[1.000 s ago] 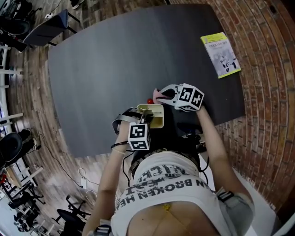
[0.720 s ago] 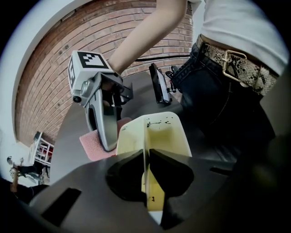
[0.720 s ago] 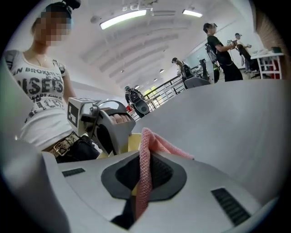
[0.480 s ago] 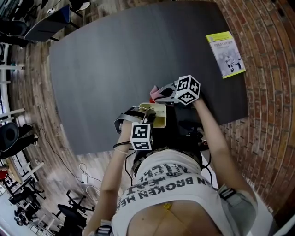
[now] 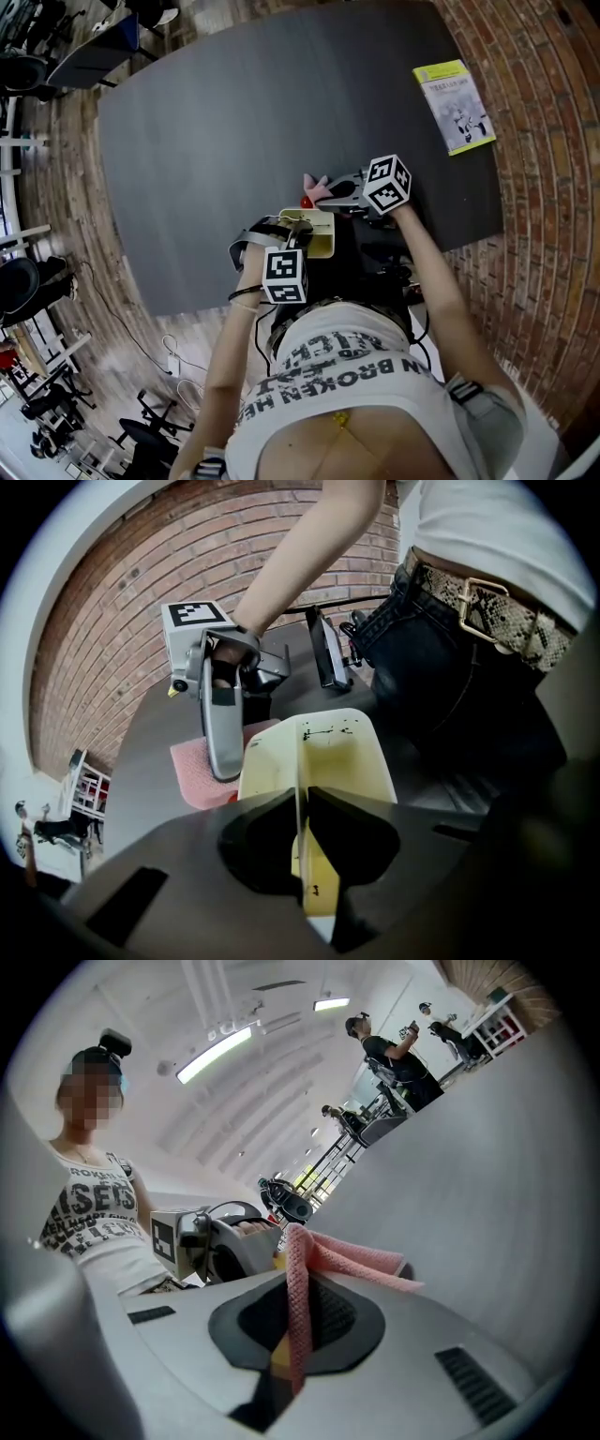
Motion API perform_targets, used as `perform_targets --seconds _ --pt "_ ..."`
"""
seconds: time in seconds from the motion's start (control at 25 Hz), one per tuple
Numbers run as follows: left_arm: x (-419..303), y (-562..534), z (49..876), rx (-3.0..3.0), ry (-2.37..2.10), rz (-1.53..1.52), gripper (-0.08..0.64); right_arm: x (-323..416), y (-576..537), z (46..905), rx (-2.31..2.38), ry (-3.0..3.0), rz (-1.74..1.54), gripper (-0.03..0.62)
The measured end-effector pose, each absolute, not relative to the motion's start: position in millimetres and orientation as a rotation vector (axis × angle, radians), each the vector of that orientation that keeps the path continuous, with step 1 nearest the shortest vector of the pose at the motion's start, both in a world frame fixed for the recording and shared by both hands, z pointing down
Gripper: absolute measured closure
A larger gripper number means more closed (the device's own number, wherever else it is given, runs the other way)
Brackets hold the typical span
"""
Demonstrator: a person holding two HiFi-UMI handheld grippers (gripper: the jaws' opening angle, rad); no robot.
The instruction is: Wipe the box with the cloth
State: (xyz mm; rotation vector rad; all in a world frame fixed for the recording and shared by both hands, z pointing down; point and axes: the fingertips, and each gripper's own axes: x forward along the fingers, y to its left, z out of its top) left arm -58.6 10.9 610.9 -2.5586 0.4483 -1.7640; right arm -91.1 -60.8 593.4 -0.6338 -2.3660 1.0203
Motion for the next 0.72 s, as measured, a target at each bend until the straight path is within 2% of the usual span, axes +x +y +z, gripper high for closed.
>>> perform_targets --seconds 0.72 --pt "-56.3 11.3 613.6 -2.56 0.44 -1.772 0.526 -67.9 -65.7 589.0 -0.492 -2.467 1.018 0.575"
